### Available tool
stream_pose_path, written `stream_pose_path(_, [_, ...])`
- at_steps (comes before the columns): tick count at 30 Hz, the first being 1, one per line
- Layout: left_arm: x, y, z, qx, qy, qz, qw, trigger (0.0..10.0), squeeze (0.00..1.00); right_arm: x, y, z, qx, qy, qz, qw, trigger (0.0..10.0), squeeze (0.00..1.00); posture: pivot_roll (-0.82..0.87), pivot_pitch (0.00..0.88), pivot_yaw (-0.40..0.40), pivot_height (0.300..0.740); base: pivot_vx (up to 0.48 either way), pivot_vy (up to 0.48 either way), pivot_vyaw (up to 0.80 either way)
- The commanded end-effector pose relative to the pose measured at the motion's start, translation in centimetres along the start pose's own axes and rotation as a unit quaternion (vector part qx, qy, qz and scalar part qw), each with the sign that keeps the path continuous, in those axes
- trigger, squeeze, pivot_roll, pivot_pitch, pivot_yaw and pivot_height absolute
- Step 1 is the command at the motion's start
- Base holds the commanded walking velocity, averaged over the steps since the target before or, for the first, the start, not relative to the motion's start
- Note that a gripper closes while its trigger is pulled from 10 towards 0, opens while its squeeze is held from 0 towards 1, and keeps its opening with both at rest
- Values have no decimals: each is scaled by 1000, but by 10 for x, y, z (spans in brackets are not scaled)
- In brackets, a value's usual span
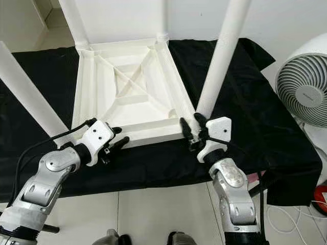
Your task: Building children table
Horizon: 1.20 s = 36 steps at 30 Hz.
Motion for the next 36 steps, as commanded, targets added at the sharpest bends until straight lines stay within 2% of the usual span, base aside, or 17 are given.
stream_pose_path(1, [1, -4, 1, -12, 20, 4, 1000, 10000, 0, 1, 3, 0, 7, -6, 0, 1000, 10000, 0, -116, 133, 58, 740, 0, 0, 0])
stream_pose_path(2, [1, -4, 1, -12, 20, 4, 1000, 10000, 0, 1, 3, 0, 7, -6, 0, 1000, 10000, 0, -116, 133, 58, 740, 0, 0, 0])
stream_pose_path(5, [16, -7, 2, -17, -5, 13, 1000, 10000, 0, -21, 1, 1, 10, 40, -11, 999, 10000, 0, -116, 133, 58, 740, 0, 0, 0])
stream_pose_path(6, [16, -7, 2, -17, -5, 13, 1000, 10000, 0, -21, 1, 1, 10, 40, -11, 999, 10000, 0, -116, 133, 58, 740, 0, 0, 0])
stream_pose_path(10, [36, -13, 7, -29, -41, 24, 998, 10000, 0, -27, 0, 0, 9, 57, -15, 998, 10000, 0, -111, 136, 59, 740, 0, 0, 0])
stream_pose_path(15, [39, -11, 10, -21, -43, 30, 998, 10000, 0, -33, -1, -1, 9, 73, -16, 997, 10000, 0, -101, 143, 58, 740, 0, 0, 0])
stream_pose_path(18, [37, -8, 14, -6, -20, 39, 999, 10000, 0, -36, -1, -2, 9, 78, -18, 997, 10000, 0, -94, 146, 60, 740, 0, 0, 0])
stream_pose_path(20, [32, -5, 22, 14, 26, 74, 997, 10000, 0, -38, -2, -5, 10, 79, -19, 997, 10000, 0, -82, 148, 58, 740, 0, 0, 0])
stream_pose_path(22, [32, -5, 22, 14, 26, 74, 997, 10000, 0, -38, -2, -5, 10, 79, -19, 997, 10000, 0, -82, 148, 58, 740, 0, 0, 0])
stream_pose_path(28, [33, 6, 51, 47, 106, 130, 985, 10000, 0, -48, -7, -16, 7, 120, -17, 993, 10000, 0, -32, 160, 32, 740, 0, 0, 0])
stream_pose_path(36, [28, 7, 68, 48, 159, 150, 975, 10000, 0, -53, -9, -23, 7, 139, -17, 990, 10000, 0, -6, 162, 11, 740, 0, 0, 0])
Point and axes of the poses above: a point about 5 cm out from each wrist's last joint towards the gripper, its own z axis pointing back from the gripper into the wrist, its own y axis along the axis of the wrist's last joint, x = y × z, the point moved 4 cm from there along -z, pointing out of the wrist towards the gripper, and after that the axes turned 1 degree about z, right-handed, at the moved point
